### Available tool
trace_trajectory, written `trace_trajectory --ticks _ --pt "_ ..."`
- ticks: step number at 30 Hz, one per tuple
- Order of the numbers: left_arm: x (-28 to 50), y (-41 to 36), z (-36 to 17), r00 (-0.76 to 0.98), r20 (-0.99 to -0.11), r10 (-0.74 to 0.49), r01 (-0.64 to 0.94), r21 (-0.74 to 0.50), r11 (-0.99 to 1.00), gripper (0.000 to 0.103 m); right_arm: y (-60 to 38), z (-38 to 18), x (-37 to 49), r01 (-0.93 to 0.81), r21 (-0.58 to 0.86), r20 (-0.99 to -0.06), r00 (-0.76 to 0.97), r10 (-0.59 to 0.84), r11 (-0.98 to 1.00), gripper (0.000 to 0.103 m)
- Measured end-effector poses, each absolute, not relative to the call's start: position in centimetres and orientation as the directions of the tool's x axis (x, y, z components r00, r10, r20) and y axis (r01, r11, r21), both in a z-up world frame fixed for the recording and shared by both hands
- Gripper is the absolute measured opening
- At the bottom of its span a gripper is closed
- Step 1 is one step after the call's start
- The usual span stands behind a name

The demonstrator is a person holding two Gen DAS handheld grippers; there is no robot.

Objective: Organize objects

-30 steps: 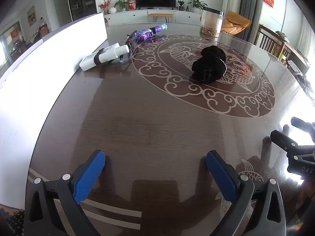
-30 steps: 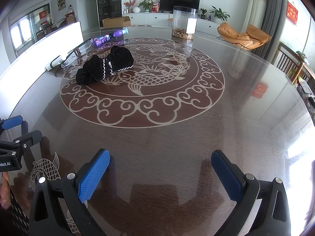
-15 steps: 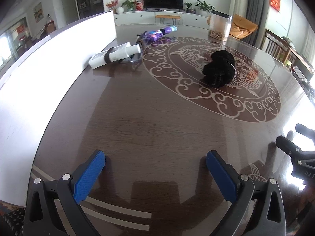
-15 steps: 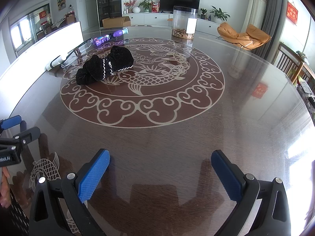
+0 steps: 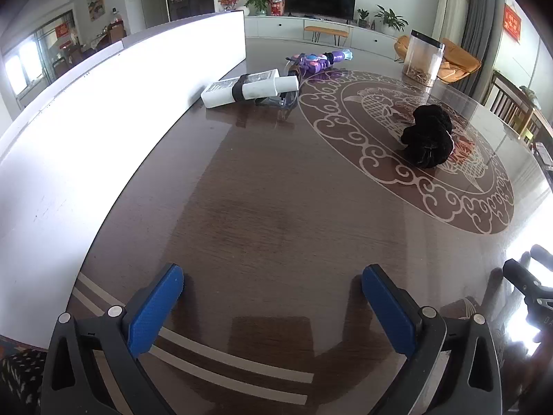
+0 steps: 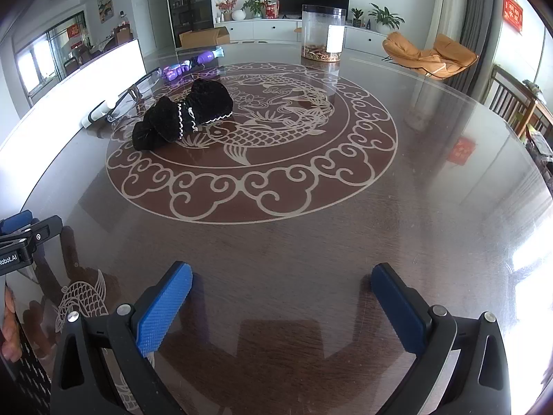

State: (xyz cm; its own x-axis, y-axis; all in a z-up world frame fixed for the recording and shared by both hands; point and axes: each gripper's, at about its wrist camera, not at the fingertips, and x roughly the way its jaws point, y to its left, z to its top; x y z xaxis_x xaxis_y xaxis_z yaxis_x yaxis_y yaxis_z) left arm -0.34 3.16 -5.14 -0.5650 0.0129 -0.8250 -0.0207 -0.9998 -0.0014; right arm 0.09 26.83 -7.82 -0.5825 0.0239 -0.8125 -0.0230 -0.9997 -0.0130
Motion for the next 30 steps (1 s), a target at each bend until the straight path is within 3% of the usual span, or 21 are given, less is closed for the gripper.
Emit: trace_trajectory --ticks 5,11,16,17,19,20,21,30 --pt "-0.3 3.2 -5.2 -0.573 -0.820 0.010 -0.018 0.000 -1.000 0.103 26.3 -7.5 -2.5 0.007 0.008 -0.855 -0.518 -0.011 -1.000 0.103" --pt "-0.5 3.1 -5.2 -0.583 -0.813 0.008 -0.013 -0.001 -1.000 0.103 24.0 -5.4 -9.4 0.015 0.262 -0.813 -0.535 -0.229 -0.965 0.103" --pt "-0.5 3.1 -5.2 -0.583 -0.813 0.008 -0.014 0.000 -1.000 0.103 20.0 -6.7 -16.3 -0.028 0.276 -0.842 -0.490 -0.227 -0.961 0.102" --pt "-0.4 3.1 -5.2 -0.583 -0.813 0.008 -0.013 -0.001 -1.000 0.103 19.5 -6.9 -16.7 -0.031 0.255 -0.848 -0.486 -0.209 -0.966 0.100" --pt "-0.5 3.1 -5.2 -0.583 -0.812 0.008 -0.013 -0.001 -1.000 0.103 18.0 -6.8 -17.3 -0.021 0.135 -0.854 -0.509 -0.105 -0.991 0.077" --pt "-0.5 3.1 -5.2 -0.583 -0.812 0.008 -0.013 -0.001 -1.000 0.103 17.6 -6.7 -17.3 -0.010 0.089 -0.852 -0.519 -0.071 -0.996 0.056" --pt "-0.5 3.1 -5.2 -0.583 -0.812 0.008 -0.012 -0.001 -1.000 0.103 17.4 -6.6 -17.1 0.003 0.050 -0.847 -0.530 -0.044 -0.999 0.041" --pt "-0.6 3.2 -5.2 -0.584 -0.812 0.007 -0.011 -0.001 -1.000 0.103 21.1 -6.6 -9.9 0.043 -0.022 -0.822 -0.570 -0.006 -0.999 0.038"
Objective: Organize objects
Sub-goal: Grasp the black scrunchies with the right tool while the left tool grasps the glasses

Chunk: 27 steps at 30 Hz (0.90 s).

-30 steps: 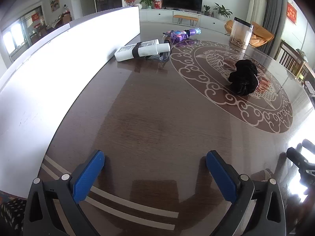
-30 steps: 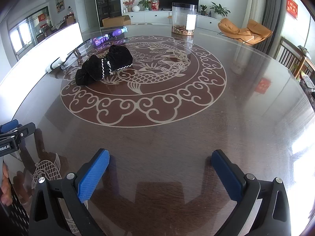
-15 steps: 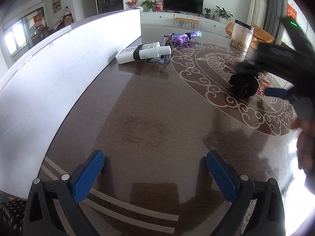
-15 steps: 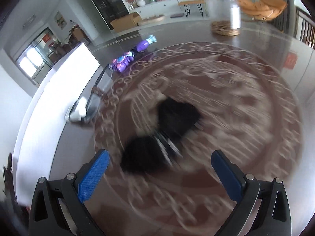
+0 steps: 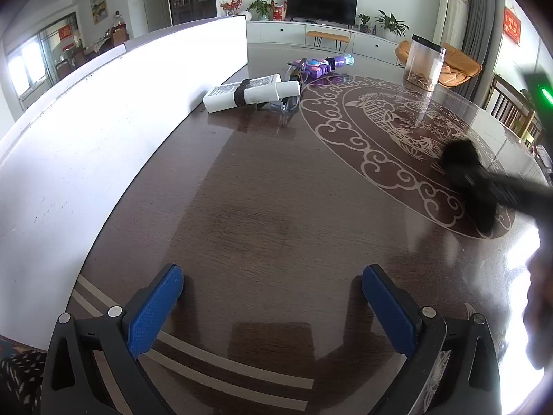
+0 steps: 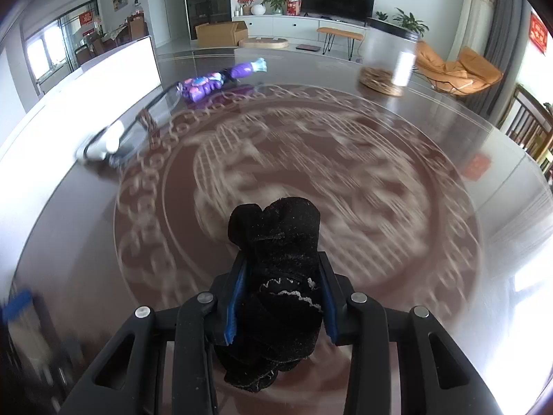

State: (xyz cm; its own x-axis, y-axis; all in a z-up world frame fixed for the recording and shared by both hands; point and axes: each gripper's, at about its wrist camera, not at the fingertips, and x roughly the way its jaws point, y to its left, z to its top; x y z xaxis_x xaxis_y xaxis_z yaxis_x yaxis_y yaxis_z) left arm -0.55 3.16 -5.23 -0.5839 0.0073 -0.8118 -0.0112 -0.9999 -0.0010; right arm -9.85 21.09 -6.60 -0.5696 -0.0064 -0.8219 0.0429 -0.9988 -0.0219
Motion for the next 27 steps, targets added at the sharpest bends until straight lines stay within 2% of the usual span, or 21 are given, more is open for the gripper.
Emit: trace_trajectory --ticks 7,17,22,27 --pt "-0.6 3.1 -5.2 -0.584 -0.812 0.007 -0.011 -0.001 -1.000 0.103 25.4 -6.9 -4.4 -0.001 -0.010 -0.795 -0.607 0.009 -1.000 0.038" --pt "-0.6 3.1 -5.2 -0.572 -0.820 0.006 -0.010 -0.001 -1.000 0.103 26.1 -6.8 -3.5 -0.003 0.010 -0.779 -0.627 -0.006 -1.000 0.039" --pt "-2.3 4.4 -4.2 -0.546 -0.835 0.076 -0.083 -0.037 -0.996 0.103 26.0 -6.9 -3.5 0.002 0.009 -0.779 -0.626 -0.008 -1.000 0.041" --pt "-10.7 6.8 -0.9 -0.618 -0.786 -0.008 -0.118 0.103 -0.988 0.103 26.4 -6.8 -3.3 0.002 0.041 -0.776 -0.630 -0.033 -0.999 0.041"
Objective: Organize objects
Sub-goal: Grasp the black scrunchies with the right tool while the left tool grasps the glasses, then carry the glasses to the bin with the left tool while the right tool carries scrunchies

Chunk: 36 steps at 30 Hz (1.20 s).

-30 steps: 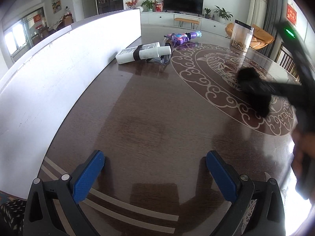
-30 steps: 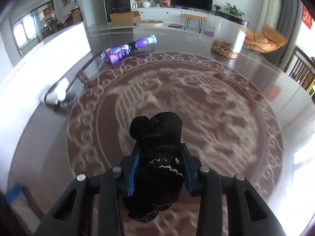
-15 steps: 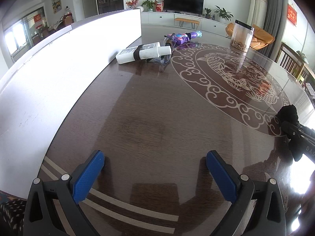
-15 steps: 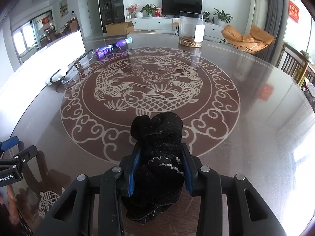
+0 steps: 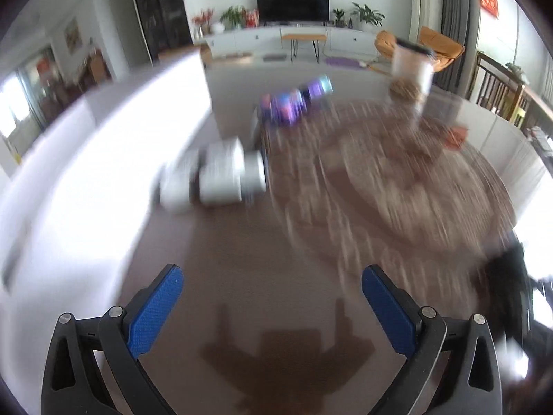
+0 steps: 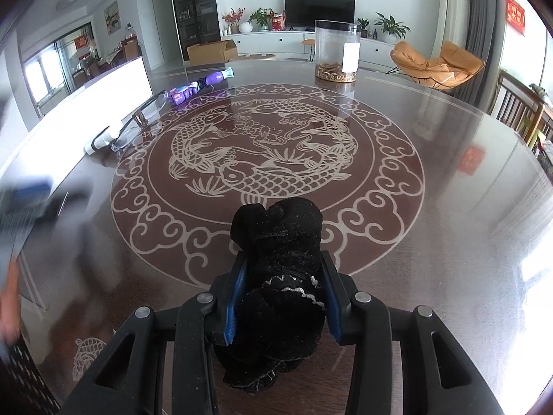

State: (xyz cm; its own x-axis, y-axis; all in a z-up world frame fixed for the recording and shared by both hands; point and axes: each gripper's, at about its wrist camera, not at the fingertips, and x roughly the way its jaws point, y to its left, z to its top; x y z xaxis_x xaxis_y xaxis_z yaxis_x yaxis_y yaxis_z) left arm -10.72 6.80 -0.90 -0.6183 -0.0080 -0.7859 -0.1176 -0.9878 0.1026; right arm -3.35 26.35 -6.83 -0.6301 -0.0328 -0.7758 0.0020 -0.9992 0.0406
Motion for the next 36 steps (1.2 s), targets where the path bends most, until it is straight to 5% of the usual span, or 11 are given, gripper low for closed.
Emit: trace_trajectory --ticks 10,11,13,15,26,36 --pt "-27.9 9.1 -4.1 -0.470 -0.880 -0.067 -0.123 0.141 -0.982 0.101 26.9 -6.8 -3.3 0.003 0.082 -0.770 -0.634 -0.065 -0.997 0.042" --pt "-28.1 9.2 -3.9 -0.478 -0.877 -0.042 -0.129 0.118 -0.985 0.094 26.9 -6.8 -3.3 0.003 0.085 -0.770 -0.635 -0.067 -0.996 0.042" --pt "-27.8 9.9 -3.5 -0.479 -0.877 0.024 -0.168 0.064 -0.984 0.046 26.9 -6.8 -3.2 0.003 0.089 -0.769 -0.635 -0.070 -0.996 0.042" --pt "-26.4 11.1 -3.2 -0.484 -0.875 0.029 -0.209 0.083 -0.974 0.029 26.8 -6.8 -3.2 0.003 0.088 -0.769 -0.636 -0.070 -0.996 0.042" --pt "-6.7 9.3 -3.2 -0.513 -0.853 0.095 -0.207 0.016 -0.978 0.029 27.0 -6.7 -3.1 0.003 0.097 -0.767 -0.636 -0.077 -0.995 0.041" --pt "-2.9 7.5 -3.9 -0.541 -0.836 0.092 -0.181 0.009 -0.983 0.029 26.8 -6.8 -3.1 0.003 0.079 -0.770 -0.635 -0.063 -0.997 0.041"
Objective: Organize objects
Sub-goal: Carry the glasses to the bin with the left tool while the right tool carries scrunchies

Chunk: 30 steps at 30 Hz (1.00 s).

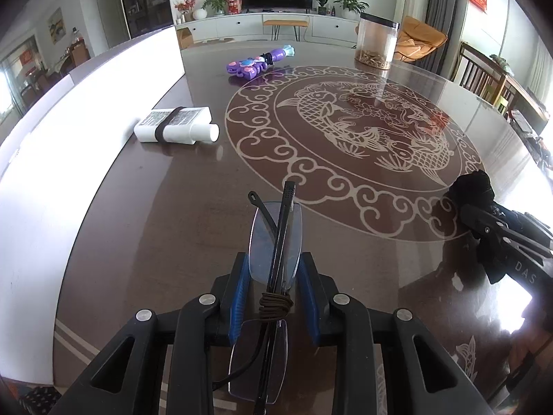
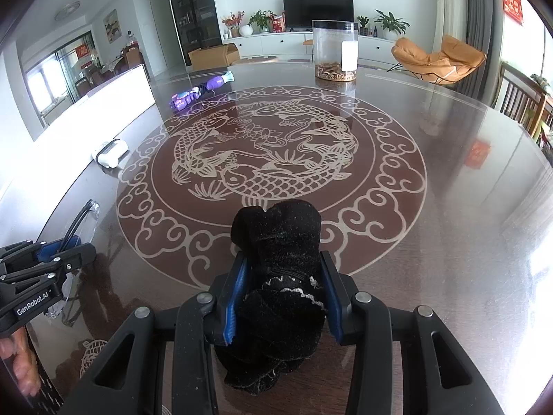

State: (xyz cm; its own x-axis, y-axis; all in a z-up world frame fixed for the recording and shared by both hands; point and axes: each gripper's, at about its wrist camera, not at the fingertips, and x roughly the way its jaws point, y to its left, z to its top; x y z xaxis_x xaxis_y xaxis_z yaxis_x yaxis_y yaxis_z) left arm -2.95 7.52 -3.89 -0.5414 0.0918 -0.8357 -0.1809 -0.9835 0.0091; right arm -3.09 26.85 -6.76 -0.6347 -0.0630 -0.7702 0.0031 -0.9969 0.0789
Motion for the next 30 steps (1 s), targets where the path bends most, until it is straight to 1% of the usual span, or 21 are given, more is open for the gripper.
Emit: trace_trajectory --ticks 2,3,4,6,7,11,13,16,19,21,26,30 --pt "-2.6 7.2 -3.9 -0.542 -0.832 0.119 -0.184 -0.021 -0.983 0.028 26.8 -6.8 -3.1 0.003 0.080 -0.770 -0.635 -0.064 -0.997 0.041" --pt "-2.4 6.8 -3.8 -0.546 -0.824 0.150 -0.185 -0.056 -0.981 0.028 26.8 -6.8 -3.1 0.004 0.081 -0.770 -0.635 -0.065 -0.997 0.041" --pt "-1.8 6.0 -3.3 -0.561 -0.803 0.200 -0.190 -0.110 -0.976 0.028 26.9 -6.8 -3.1 0.004 0.087 -0.769 -0.636 -0.069 -0.996 0.041" --pt "-1.0 4.9 -2.4 -0.587 -0.765 0.267 -0.204 -0.179 -0.962 0.028 27.2 -6.8 -3.1 0.002 0.105 -0.765 -0.639 -0.082 -0.995 0.039" --pt "-0.3 3.9 -1.5 -0.606 -0.730 0.315 -0.219 -0.228 -0.949 0.028 27.3 -6.7 -3.1 0.002 0.113 -0.762 -0.642 -0.088 -0.994 0.039" --pt "1.4 1.3 1.0 -0.654 -0.650 0.387 -0.233 -0.314 -0.920 0.028 27.7 -6.2 -2.6 -0.006 0.133 -0.731 -0.676 -0.093 -0.991 0.039" --pt "2.1 -0.1 2.2 -0.681 -0.621 0.388 -0.219 -0.333 -0.917 0.028 27.8 -5.8 -2.3 -0.003 0.138 -0.713 -0.694 -0.097 -0.990 0.038" --pt "2.8 -1.7 3.6 -0.707 -0.600 0.373 -0.191 -0.346 -0.918 0.028 28.0 -5.5 -2.0 0.012 0.172 -0.688 -0.714 -0.129 -0.985 0.037" --pt "3.4 -3.2 4.9 -0.730 -0.584 0.354 -0.171 -0.345 -0.923 0.028 27.9 -5.5 -2.1 0.019 0.222 -0.701 -0.692 -0.173 -0.975 0.037" --pt "4.1 -4.2 5.9 -0.750 -0.565 0.344 -0.162 -0.348 -0.924 0.028 27.2 -4.8 -2.0 0.037 0.252 -0.692 -0.692 -0.207 -0.967 0.037" --pt "5.0 -8.4 9.2 -0.795 -0.511 0.326 -0.107 -0.411 -0.905 0.028 22.9 -0.4 -2.8 0.165 0.272 -0.638 -0.706 -0.306 -0.948 0.037" --pt "4.2 -14.1 12.5 -0.830 -0.489 0.267 -0.025 -0.446 -0.895 0.028 16.7 4.4 -4.6 0.317 0.276 -0.578 -0.700 -0.420 -0.908 0.037"
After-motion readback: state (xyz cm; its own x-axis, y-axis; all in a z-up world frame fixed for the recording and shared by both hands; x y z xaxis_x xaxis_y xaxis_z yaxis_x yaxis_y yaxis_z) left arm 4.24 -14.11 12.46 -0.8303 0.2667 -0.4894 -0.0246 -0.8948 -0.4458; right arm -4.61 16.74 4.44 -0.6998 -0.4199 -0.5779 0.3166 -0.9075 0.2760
